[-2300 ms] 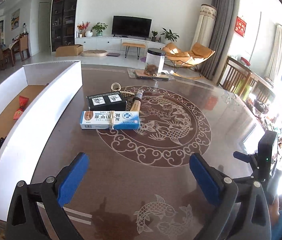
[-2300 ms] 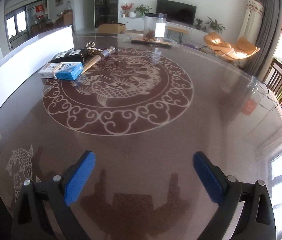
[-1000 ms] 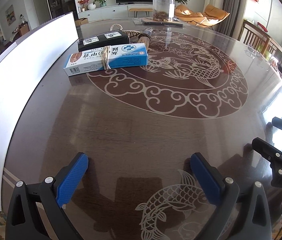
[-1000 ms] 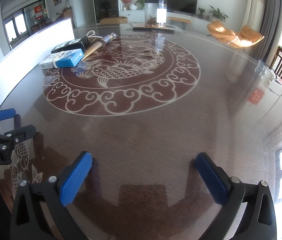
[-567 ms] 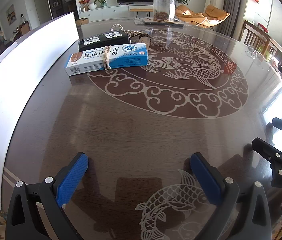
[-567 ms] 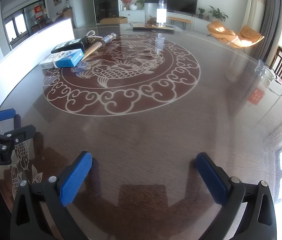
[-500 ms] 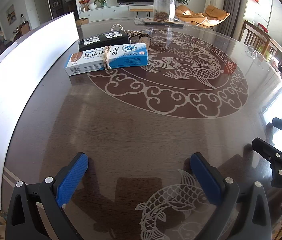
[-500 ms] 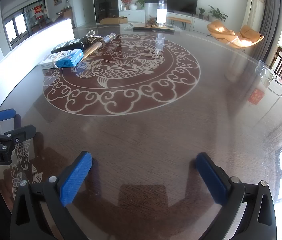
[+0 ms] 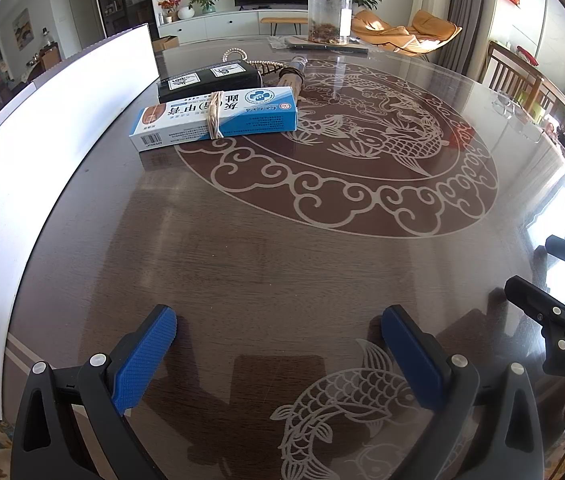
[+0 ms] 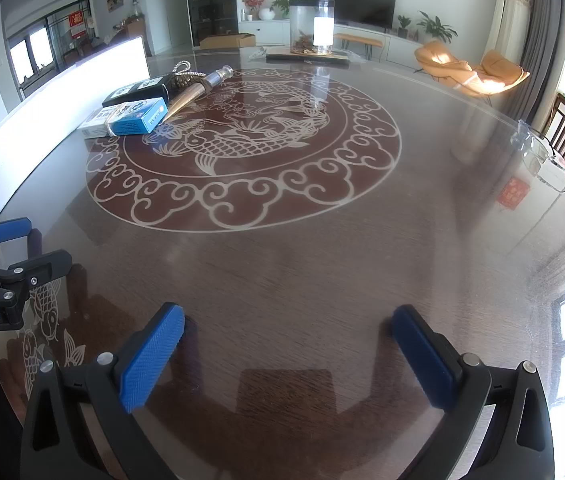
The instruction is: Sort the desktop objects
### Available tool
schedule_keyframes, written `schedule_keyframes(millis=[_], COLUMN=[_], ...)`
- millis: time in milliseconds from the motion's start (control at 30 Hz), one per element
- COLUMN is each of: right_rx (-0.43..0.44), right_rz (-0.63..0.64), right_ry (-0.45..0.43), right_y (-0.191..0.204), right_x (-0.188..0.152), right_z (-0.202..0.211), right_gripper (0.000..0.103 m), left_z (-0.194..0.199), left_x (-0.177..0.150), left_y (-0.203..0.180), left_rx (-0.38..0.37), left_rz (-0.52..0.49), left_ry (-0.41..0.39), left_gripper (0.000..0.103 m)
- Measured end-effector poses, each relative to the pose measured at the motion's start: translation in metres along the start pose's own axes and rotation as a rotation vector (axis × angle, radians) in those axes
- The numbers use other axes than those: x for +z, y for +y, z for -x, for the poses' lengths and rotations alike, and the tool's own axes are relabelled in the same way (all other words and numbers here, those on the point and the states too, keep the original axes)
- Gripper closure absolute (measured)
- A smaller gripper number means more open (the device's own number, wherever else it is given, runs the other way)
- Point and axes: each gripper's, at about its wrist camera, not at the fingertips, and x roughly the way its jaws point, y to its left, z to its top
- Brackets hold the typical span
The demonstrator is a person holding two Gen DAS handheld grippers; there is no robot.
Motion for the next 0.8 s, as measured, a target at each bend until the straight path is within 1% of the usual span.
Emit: schedule_keyframes(millis=[400,500,633,800], right_rx=[0.000,0.000,0.000,0.000], right_rz=[0.000,0.000,0.000,-0.001], right_ry=[0.000,0.000,0.000,0.000], right_y=[0.000,0.001,0.001,0.001], right_x=[0.000,0.000,0.000,0.000], right_z=[0.000,0.000,0.000,0.000], right_gripper=[0.000,0.000,0.000,0.000], left_z=[0.000,0.001,-0.001,-0.003], left_x=[0.000,-0.001,0.001,0.002], left_y=[0.002,0.011,0.027,0.040], left_rx=[0.001,0.020,0.070,0.109], left_rz=[0.006,0.043,0.126,0.186], left_ry=[0.008,0.018,0.016,0.012], left_gripper=[0.000,0.000,0.000,0.000])
